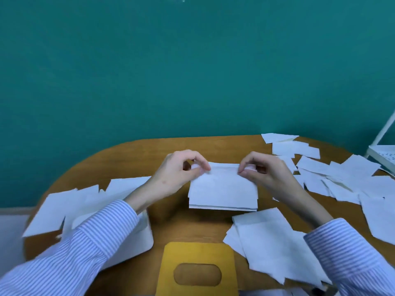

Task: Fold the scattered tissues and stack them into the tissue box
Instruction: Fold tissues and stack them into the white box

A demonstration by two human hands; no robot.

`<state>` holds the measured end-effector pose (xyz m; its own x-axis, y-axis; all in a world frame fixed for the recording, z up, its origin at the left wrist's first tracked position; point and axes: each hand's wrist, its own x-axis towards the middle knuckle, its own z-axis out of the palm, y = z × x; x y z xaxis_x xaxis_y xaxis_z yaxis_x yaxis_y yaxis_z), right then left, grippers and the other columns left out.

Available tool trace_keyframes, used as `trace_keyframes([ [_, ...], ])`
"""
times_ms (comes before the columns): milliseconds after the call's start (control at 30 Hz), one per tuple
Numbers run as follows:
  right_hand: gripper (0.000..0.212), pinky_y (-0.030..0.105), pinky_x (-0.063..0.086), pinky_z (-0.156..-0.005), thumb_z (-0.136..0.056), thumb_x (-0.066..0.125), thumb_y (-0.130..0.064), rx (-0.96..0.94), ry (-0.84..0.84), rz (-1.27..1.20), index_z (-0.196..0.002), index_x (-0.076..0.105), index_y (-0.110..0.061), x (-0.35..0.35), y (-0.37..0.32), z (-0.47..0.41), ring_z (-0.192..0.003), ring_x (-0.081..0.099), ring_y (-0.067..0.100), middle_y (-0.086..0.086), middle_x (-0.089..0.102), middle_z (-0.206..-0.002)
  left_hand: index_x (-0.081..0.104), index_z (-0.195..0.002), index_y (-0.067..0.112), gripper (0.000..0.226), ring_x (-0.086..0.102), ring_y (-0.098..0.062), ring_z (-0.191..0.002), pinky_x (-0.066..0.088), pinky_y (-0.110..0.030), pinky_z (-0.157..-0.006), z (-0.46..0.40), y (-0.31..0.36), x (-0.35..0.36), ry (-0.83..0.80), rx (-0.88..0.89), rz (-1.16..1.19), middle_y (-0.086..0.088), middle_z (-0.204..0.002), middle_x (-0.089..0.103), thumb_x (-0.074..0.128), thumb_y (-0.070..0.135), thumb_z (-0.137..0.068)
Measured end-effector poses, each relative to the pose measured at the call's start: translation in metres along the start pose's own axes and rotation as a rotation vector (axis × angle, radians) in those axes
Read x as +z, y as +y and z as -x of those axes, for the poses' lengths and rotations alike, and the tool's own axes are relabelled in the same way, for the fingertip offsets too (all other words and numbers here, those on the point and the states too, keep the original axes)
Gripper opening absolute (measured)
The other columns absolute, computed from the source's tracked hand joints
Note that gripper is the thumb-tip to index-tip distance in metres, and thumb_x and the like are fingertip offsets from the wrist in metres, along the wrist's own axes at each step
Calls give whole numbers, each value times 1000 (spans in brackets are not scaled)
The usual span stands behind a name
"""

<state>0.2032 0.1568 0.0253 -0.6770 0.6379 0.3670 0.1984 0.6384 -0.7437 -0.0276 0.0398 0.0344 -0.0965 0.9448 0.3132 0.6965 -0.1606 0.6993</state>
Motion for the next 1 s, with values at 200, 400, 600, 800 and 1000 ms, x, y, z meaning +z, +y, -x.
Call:
trace_keyframes([
  [200,16,34,50,-71,-91,69,-19,-73,-186,0,-85,74,-32,67,-44,-22,-81,63,13,-11,72,-85,79,-95,33,21,53,-1,-64,39,-13,-64,76,-20,-65,90,-157,-97,14,-93,70,70,15,-92],
  [400,21,17,34,-57,-93,66,-16,-119,-317,1,-84,74,-33,153,-76,-45,-60,44,6,-19,58,-62,80,-89,35,23,51,-4,-60,39,-13,-61,140,-57,-115,206,-324,-150,14,-92,71,72,14,-91],
  [600,23,17,34,-54,-95,61,-14,-112,-392,43,-88,74,-30,208,-84,-65,-58,42,6,-1,66,-72,78,-87,40,26,52,-1,-60,38,-12,-62,167,-92,-128,261,-428,-196,14,-96,71,70,15,-92],
  [800,23,21,40,-67,-94,61,-15,-147,-395,144,-90,74,-33,235,-78,-68,-75,55,5,-10,70,-87,77,-97,35,23,56,2,-83,40,-10,-69,183,-115,-124,256,-428,-238,12,-97,66,69,15,-93],
  [1000,28,35,37,-98,-94,60,-44,-377,-423,484,-121,64,-45,220,-76,-54,-120,43,8,-16,52,-138,63,-132,40,40,24,-4,-143,28,-32,-108,193,-115,-119,71,-319,-556,19,-156,34,64,49,-93],
])
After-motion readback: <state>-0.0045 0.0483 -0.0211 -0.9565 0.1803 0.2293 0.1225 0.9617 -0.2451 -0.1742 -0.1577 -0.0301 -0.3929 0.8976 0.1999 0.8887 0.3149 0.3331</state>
